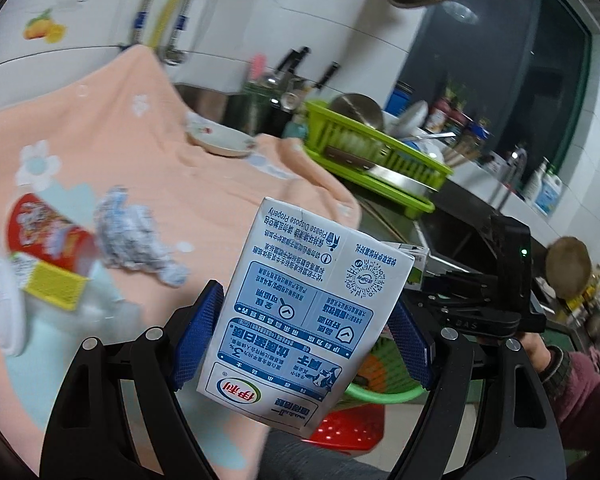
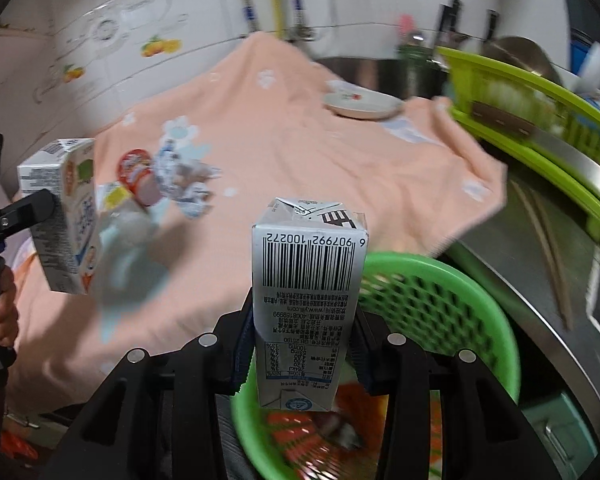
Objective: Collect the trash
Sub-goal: 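Carry both cartons over the green basket and open both tools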
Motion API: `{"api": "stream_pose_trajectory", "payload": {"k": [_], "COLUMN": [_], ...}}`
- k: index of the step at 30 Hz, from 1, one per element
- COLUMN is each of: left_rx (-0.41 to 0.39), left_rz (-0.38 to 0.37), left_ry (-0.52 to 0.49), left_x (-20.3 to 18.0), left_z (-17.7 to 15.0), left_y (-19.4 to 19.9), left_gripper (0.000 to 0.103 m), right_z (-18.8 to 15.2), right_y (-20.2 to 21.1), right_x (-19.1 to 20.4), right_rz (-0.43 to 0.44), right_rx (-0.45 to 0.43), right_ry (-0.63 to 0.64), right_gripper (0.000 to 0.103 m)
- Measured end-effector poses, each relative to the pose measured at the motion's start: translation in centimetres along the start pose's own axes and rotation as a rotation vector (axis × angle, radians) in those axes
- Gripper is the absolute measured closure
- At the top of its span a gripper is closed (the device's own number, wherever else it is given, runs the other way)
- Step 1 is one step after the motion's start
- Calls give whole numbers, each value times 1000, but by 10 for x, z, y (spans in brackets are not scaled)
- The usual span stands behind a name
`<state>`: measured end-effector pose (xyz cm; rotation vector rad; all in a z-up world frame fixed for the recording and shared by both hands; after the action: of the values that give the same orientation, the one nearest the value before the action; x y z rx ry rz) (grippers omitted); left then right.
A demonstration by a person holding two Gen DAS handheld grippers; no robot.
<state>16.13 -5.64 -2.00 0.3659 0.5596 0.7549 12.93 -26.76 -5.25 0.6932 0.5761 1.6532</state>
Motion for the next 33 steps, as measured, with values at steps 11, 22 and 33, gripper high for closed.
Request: {"api": "stream_pose_trajectory", "payload": {"k": [11,22,33], "left_rx": [56,108,163], "left_rz": [-96,-154,-176], "left_ry": [-63,-78,-79], "left_x": [-50,-79,-99], "left_z": [3,3,-2], "left_y": [-39,-72,-102], "left_gripper": [24,24,24], "right_z": [-36,-48,-56], "right_y": [4,9,28], "right_x": [-59,-82,-88], "right_rz": [-137,-160,-165], "right_rx": [70,68,37], "right_ry": [-87,-143,-158], "right_gripper": [62,52,45]}}
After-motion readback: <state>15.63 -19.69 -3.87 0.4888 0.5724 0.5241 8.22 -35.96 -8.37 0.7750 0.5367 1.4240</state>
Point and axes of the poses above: each gripper's, at about its wrist camera, not at the fingertips, and y roughly against the way its jaws point, x to its left, z to its top, the point moved 2 cm from there along -y, roughly the way its jaws point
